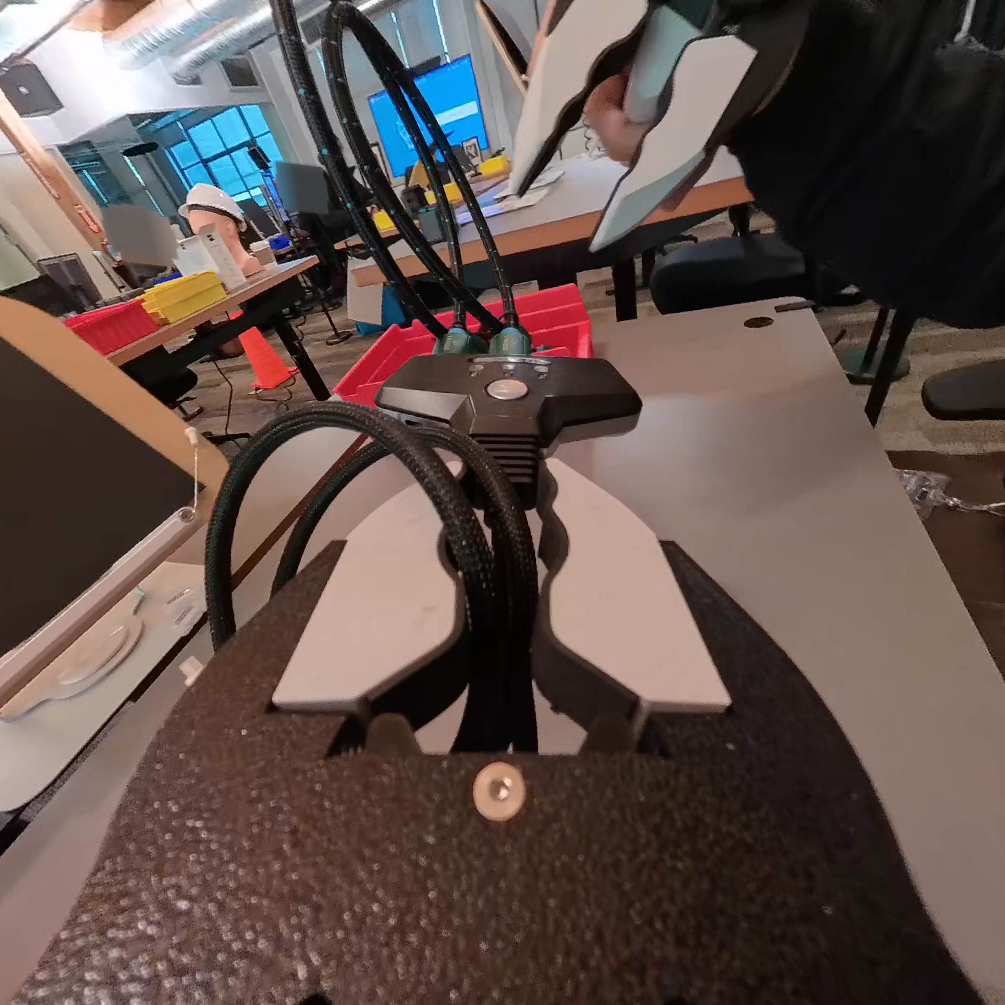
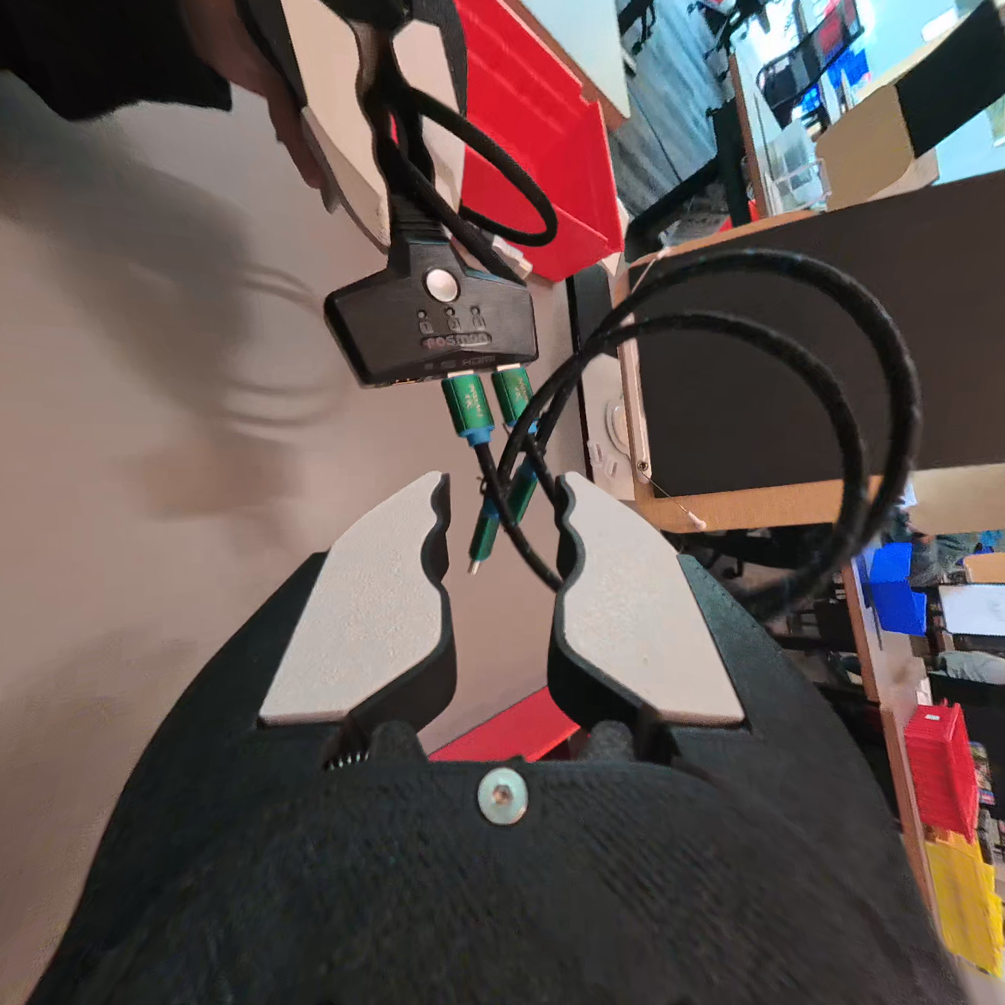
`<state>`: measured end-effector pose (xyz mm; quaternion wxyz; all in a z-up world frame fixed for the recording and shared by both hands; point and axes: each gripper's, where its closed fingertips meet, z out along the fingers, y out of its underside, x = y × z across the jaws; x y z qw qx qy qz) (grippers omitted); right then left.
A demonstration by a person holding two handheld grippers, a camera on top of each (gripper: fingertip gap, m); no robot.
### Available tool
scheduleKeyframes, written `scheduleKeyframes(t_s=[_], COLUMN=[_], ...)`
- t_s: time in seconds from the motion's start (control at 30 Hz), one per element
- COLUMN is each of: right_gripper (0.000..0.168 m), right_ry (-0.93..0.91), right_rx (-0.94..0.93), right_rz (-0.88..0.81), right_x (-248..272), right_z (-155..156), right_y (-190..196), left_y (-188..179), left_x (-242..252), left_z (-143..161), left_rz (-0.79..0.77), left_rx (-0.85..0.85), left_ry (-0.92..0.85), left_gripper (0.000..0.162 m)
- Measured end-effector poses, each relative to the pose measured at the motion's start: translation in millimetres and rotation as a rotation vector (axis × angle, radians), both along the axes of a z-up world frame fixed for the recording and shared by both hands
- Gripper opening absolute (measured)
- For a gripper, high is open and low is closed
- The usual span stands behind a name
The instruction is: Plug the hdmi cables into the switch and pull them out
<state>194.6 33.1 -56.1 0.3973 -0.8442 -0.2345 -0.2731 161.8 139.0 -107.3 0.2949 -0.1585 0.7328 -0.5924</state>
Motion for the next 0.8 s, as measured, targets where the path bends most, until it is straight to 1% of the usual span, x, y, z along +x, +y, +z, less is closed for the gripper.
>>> scheduleKeyframes(t_s=[0.07,0.13,0.23,0.3,0.4,0.47,0.6,0.73,0.8], right_gripper=[0.036,0.034,0.033,0.028,0.028,0.029,0.024,0.017,0.016], right_ry=[0.031,0.069,0.076,0.098,0.103,0.099,0.11,0.145,0.116], right_rx=[-0.029,-0.034,-0.026,-0.051,-0.09,-0.111,-0.108,-0.175,-0.218], right_rz=[0.023,0.005,-0.05,-0.033,-0.042,-0.026,-0.018,0.022,0.041], right_x=[-2.5,-0.2,10.0,7.5,8.5,6.8,7.3,0.1,-3.2], right_z=[-11.0,-17.8,-21.8,-27.0,-34.6,-38.7,-40.7,-51.5,-58.2], right_y=[7.9,12.8,14.3,13.8,12.4,12.3,15.2,13.1,11.3], left_y=[-6.1,-11.1,-16.2,-17.1,-17.2,-16.6,-15.5,-16.8,-16.2], left_x=[-2.8,-5.2,-7.6,-6.8,-7.0,-8.1,-9.4,-12.2,-14.4], left_z=[0.6,1.8,3.7,3.5,5.3,5.3,5.7,4.1,-1.0], left_rz=[-0.02,-0.041,-0.069,-0.066,-0.062,-0.064,-0.066,-0.093,-0.102], left_rx=[0.019,0.025,0.018,0.025,0.026,0.035,0.042,0.045,0.092], left_ry=[-0.006,-0.02,-0.034,-0.038,-0.044,-0.05,-0.056,-0.066,-0.069], left_gripper=[0.022,0.022,0.022,0.022,0.022,0.022,0.022,0.022,0.022])
